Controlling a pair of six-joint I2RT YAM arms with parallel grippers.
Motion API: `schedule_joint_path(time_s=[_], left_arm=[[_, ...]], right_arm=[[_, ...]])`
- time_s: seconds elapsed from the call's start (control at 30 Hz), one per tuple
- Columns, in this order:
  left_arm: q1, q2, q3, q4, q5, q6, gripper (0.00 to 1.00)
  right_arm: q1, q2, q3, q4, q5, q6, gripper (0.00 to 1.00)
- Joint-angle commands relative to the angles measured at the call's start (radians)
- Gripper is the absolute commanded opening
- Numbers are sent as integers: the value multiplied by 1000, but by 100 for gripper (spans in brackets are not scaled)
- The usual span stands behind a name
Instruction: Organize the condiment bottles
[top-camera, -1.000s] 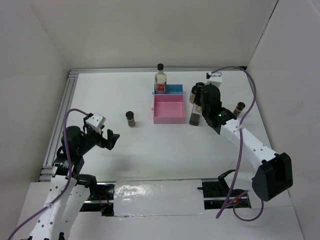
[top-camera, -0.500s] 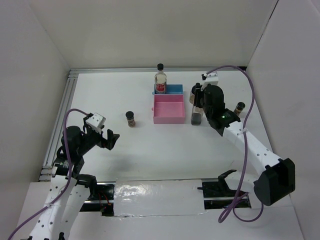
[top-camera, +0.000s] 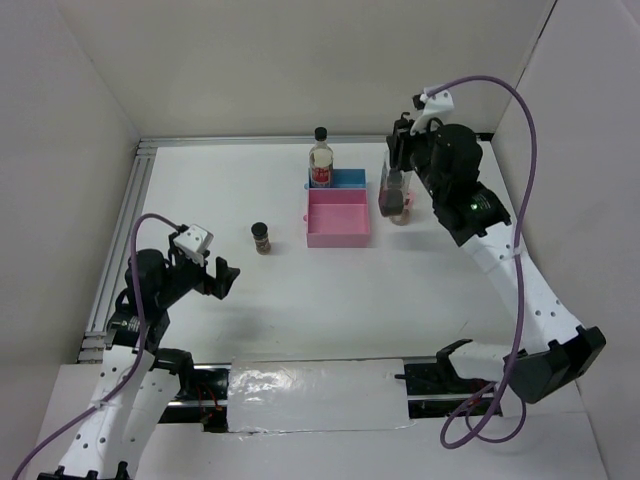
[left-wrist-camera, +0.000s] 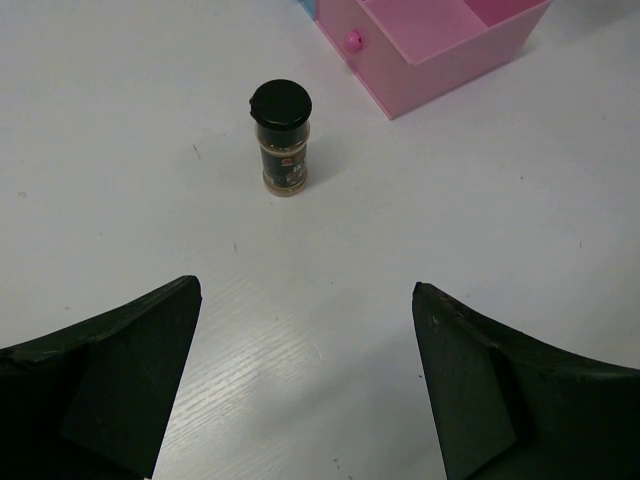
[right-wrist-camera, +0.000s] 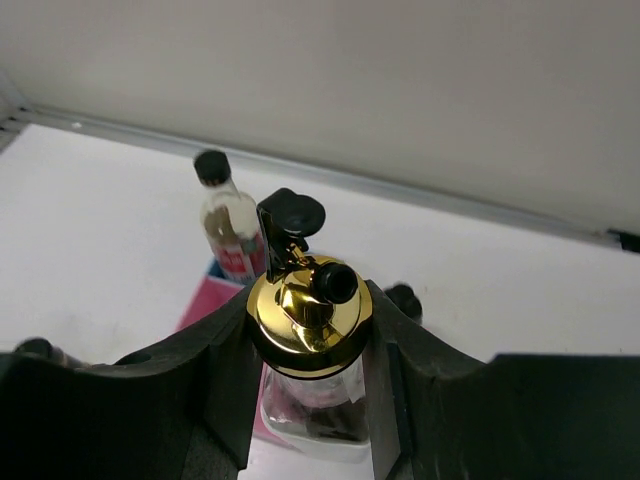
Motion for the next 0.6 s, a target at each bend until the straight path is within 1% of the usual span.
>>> schedule_joint_path(time_s=[0.0, 0.23, 0.4, 0.57], left_arm=[[5, 7, 40, 40, 1, 15, 99], [5, 36, 51, 46, 2, 33, 99], [5, 62, 56, 88, -19, 88, 99], [5, 88, 72, 89, -7, 95, 99]], right_arm=[[-4, 62, 148, 112, -65, -22, 0], [-13, 273, 283, 236, -123, -27, 0], [-37, 400, 321, 342, -149, -2, 0], [-50, 477, 367, 383, -168, 10, 0]])
